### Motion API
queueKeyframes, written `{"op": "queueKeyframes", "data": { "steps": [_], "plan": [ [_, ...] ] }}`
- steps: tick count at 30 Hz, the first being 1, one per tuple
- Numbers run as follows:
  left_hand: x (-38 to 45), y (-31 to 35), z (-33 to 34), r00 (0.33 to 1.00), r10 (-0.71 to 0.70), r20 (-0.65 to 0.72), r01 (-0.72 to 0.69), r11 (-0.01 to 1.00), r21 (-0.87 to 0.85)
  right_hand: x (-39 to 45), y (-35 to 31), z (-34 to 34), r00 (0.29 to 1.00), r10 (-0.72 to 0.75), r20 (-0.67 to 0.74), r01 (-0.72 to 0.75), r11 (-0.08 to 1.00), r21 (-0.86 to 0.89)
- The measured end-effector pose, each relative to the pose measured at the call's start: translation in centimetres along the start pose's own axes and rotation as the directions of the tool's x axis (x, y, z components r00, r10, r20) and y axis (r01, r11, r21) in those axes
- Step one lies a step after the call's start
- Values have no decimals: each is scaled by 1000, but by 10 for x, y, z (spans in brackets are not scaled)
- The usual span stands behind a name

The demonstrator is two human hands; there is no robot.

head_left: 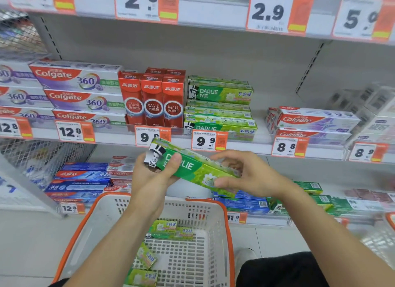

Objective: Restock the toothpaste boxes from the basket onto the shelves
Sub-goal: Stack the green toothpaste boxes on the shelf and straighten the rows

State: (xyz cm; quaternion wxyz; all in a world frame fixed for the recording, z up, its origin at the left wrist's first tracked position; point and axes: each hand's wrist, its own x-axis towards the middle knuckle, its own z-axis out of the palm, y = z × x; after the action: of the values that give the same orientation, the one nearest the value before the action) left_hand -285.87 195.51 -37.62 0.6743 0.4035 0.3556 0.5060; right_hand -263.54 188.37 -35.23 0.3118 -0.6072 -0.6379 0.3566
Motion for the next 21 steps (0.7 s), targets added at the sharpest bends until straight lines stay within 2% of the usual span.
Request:
{"op": "queueKeyframes", "data": {
  "steps": [2, 5, 6, 7, 9, 11, 12, 17, 21],
  "plan": [
    [-1, 0, 5, 995, 99, 4, -99, 987, 124, -5, -12, -22, 996, -53, -74, 45, 992, -115],
    [2, -1, 11, 966, 245, 84, -258, 888, 381, -12, -30, -69, 945, -161, -284, 64, 944, -324],
    [8, -1, 12, 947, 296, 128, -321, 817, 479, -10, -31, -82, 918, -191, -347, 54, 928, -369],
    [17, -1, 11, 915, 356, 188, -395, 701, 594, -5, -31, -94, 895, -211, -393, 40, 915, -400],
    [38, -3, 11, 836, 438, 332, -516, 420, 746, 15, -25, -117, 876, -208, -434, -2, 900, -436],
    [60, -10, 11, 792, 457, 405, -543, 225, 809, 45, -17, -135, 892, -184, -414, -46, 872, -487],
    [68, -16, 11, 791, 463, 400, -521, 167, 837, 60, -13, -142, 907, -174, -383, -54, 854, -518],
    [89, -45, 5, 802, 485, 349, -394, -9, 919, 123, 11, -152, 970, -102, -220, -45, 816, -576],
    [93, -60, -1, 810, 480, 336, -381, -4, 924, 145, 21, -145, 964, -90, -251, -102, 746, -658]
  ]
}}
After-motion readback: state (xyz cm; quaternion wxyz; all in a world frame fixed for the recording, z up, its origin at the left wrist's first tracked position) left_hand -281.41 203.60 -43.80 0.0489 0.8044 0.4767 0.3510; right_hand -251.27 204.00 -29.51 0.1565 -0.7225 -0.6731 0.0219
